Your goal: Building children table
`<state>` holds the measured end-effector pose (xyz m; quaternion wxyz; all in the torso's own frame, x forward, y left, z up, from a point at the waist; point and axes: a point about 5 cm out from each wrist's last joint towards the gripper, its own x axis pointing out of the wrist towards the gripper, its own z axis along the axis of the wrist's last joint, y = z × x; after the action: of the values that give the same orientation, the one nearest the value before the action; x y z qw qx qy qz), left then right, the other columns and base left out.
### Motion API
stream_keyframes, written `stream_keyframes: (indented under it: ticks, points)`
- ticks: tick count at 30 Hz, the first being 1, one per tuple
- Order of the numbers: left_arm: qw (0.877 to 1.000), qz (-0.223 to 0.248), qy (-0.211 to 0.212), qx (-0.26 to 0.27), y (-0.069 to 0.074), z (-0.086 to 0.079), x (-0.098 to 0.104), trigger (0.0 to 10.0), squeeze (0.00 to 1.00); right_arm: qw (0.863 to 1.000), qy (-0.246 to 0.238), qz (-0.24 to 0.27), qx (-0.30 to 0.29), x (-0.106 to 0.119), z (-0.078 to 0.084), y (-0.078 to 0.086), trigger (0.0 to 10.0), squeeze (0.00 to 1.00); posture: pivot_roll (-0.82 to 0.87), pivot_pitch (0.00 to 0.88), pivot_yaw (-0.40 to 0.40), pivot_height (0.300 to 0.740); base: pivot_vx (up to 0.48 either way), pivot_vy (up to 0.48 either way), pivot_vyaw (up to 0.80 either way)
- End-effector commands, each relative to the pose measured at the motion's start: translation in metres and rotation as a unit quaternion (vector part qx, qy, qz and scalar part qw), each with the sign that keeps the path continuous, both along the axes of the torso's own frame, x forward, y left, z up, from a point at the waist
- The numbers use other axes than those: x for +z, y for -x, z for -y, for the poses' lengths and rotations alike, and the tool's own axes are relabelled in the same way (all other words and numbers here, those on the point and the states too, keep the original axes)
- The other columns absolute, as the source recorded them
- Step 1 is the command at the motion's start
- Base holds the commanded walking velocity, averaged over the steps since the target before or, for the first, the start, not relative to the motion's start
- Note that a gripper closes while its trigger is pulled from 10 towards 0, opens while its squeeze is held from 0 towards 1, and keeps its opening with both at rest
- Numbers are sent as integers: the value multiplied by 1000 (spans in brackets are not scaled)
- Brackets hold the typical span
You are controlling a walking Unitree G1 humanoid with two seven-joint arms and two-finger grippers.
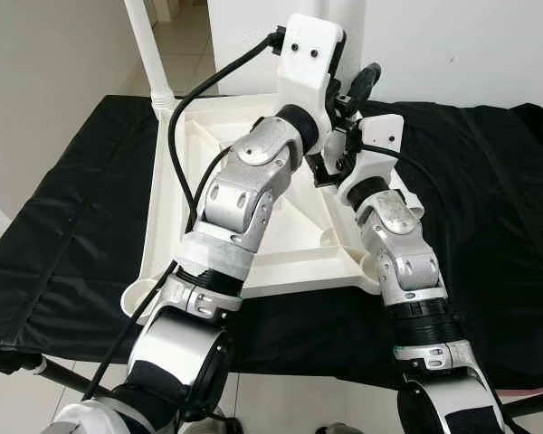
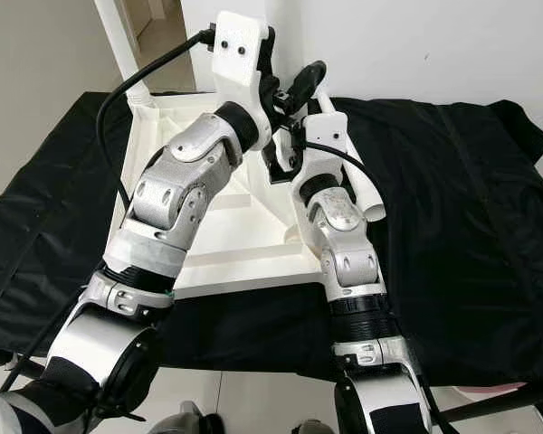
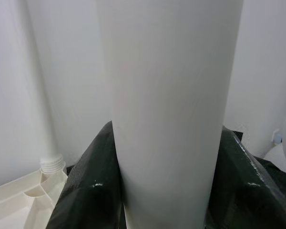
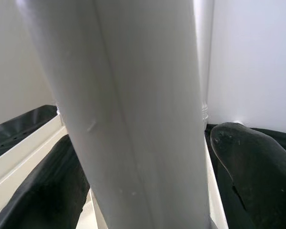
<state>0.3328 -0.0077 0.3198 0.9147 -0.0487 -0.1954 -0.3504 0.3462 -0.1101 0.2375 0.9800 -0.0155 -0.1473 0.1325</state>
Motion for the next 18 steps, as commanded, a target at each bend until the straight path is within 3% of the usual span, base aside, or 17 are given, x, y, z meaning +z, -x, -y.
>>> stream_keyframes:
  ticks: [1,18]
  points:
    - [1000,-3,1,-15,7,11,-3,10000,0,1000,4,-1,9,3,-4,-1,10000,0,-123,9,56,740,0,0,0]
    - [1000,2,-5,-14,8,12,-3,10000,0,994,95,-4,44,-2,-5,1,10000,0,-128,16,61,740,0,0,0]
